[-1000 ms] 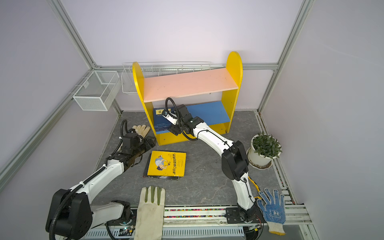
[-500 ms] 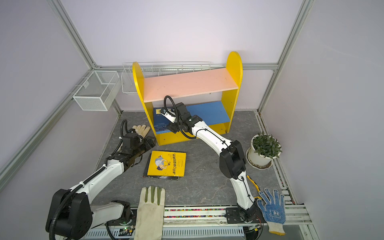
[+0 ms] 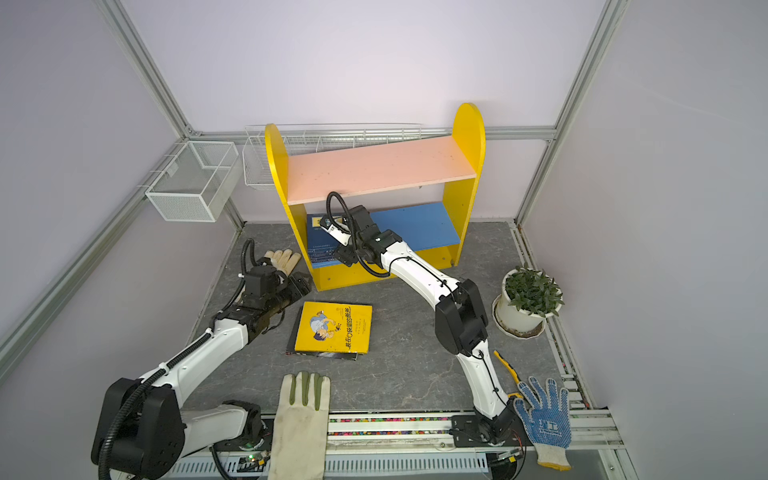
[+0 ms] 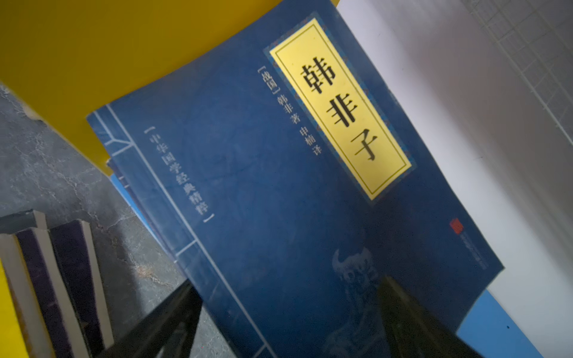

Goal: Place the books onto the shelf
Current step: 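Push the flattened dark blue book stack deeper into the shelf with the right gripper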

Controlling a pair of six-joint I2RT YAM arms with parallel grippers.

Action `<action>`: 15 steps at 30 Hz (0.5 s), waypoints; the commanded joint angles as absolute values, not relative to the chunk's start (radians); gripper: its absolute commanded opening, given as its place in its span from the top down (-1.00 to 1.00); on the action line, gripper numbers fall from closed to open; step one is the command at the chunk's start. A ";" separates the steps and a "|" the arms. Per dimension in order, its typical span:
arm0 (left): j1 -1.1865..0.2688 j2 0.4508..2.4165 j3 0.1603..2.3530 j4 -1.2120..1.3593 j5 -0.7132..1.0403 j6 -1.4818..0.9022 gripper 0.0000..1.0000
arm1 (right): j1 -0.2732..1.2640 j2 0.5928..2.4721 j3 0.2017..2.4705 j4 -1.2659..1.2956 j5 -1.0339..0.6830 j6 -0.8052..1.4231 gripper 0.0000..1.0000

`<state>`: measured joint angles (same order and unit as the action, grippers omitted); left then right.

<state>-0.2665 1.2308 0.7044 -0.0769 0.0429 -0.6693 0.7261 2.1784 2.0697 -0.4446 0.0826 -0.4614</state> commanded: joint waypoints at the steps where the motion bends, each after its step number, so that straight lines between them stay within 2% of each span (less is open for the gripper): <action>1: -0.265 1.226 0.732 -0.073 0.037 -0.660 -0.63 | 0.711 2.178 2.090 -0.461 0.045 -0.477 -0.80; 15: -0.267 1.226 0.726 -0.071 0.038 -0.661 -0.63 | 0.679 2.059 1.943 -0.355 -0.002 -0.426 -0.80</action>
